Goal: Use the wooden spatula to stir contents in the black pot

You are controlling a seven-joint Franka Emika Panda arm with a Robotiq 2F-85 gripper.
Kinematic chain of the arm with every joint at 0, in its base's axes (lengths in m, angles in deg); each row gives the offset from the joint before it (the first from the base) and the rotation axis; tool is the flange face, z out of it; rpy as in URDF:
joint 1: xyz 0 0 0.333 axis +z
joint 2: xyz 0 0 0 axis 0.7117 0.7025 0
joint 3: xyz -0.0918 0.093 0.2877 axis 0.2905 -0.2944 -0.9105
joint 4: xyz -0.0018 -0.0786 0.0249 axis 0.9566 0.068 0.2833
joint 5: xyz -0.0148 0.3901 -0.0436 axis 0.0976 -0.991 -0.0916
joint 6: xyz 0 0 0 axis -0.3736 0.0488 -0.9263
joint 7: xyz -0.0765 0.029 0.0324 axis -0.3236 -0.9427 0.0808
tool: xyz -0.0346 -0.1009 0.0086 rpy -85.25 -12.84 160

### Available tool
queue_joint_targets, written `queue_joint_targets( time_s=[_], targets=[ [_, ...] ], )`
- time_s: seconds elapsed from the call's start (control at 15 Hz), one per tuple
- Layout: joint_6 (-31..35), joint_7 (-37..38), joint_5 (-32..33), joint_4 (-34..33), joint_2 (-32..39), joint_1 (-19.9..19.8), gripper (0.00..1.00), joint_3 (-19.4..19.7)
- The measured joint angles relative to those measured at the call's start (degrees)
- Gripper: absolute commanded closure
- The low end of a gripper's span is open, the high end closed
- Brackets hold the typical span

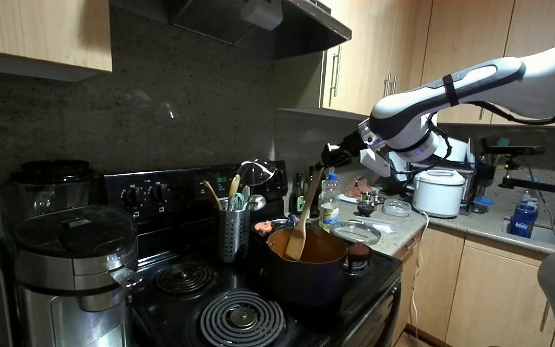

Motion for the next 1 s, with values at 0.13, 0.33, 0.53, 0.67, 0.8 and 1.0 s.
queue_joint_targets(
  time_s=[0.13,0.33,0.53,0.67,0.8,1.0],
  targets=[
    [0.0,-0.8,0.1,0.2,0.0,0.3,0.94,1.5],
    [0.0,-1.6,0.7,1.3,-0.3,0.2,0.94,3.0],
    [0.0,-2.1,1.7,3.0,-1.3,-0.6,0.94,3.2],
    [-0.1,-2.4,1.7,4.0,-2.3,-1.7,0.94,2.3],
    [-0.2,-2.9,1.7,5.3,-3.4,-3.6,0.95,0.5],
    [-0.2,-2.9,2.1,8.4,-4.8,-8.5,0.95,-3.9]
  ],
)
